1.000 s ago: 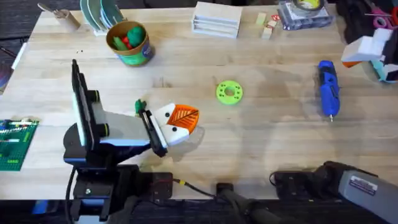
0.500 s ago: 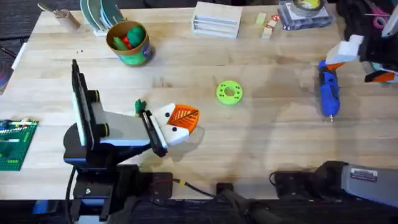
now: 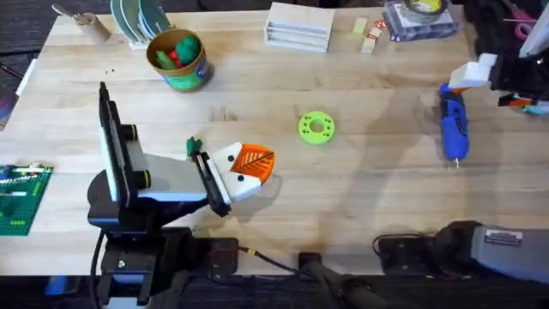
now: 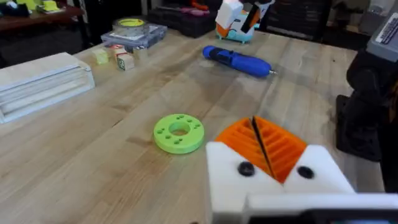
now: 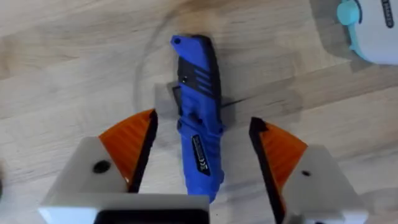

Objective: Pick up the gripper from the table and insert it into the empty holder that is missing its gripper. Then pick up a screw, insert it into the mounting hole, and use the screwdriver to tighten it. Finally, clean up the table by picking up the vegetable and placing it into the bucket.

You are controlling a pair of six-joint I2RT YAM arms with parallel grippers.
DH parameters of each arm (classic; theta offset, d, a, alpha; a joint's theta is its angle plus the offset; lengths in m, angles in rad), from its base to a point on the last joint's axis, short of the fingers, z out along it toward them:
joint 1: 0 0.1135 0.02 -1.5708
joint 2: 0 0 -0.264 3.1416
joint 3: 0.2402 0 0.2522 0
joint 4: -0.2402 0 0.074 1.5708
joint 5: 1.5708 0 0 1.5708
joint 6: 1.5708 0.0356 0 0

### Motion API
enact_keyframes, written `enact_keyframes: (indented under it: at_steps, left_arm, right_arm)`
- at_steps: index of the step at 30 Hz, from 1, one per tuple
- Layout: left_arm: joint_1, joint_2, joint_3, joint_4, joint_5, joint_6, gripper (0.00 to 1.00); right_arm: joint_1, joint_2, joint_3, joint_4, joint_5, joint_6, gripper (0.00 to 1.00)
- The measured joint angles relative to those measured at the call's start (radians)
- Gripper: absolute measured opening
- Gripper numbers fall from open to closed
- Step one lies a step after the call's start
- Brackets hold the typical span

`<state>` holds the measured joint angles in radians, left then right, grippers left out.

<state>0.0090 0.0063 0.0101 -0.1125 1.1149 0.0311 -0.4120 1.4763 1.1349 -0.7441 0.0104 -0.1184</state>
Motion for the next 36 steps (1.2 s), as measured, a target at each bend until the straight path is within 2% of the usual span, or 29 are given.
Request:
enact_keyframes:
  at_steps: [5,13,30,33,36]
  left_arm:
    - [0.000,0.000,0.000,0.000,0.000,0.000,0.005]
    - [0.000,0.000,0.000,0.000,0.000,0.000,0.005]
    - [0.000,0.000,0.000,0.000,0.000,0.000,0.005]
    - [0.000,0.000,0.000,0.000,0.000,0.000,0.005]
    - [0.000,0.000,0.000,0.000,0.000,0.000,0.005]
  right_arm:
    - [-0.044,0.072,-0.002,0.023,-0.078,-0.065,0.959]
    - [-0.064,0.188,-0.007,0.089,-0.117,-0.121,0.959]
    - [-0.052,0.284,-0.007,0.146,-0.160,-0.194,0.959]
    - [-0.046,0.285,-0.007,0.147,-0.154,-0.212,0.936]
    - [-0.040,0.288,-0.007,0.151,-0.143,-0.227,0.860]
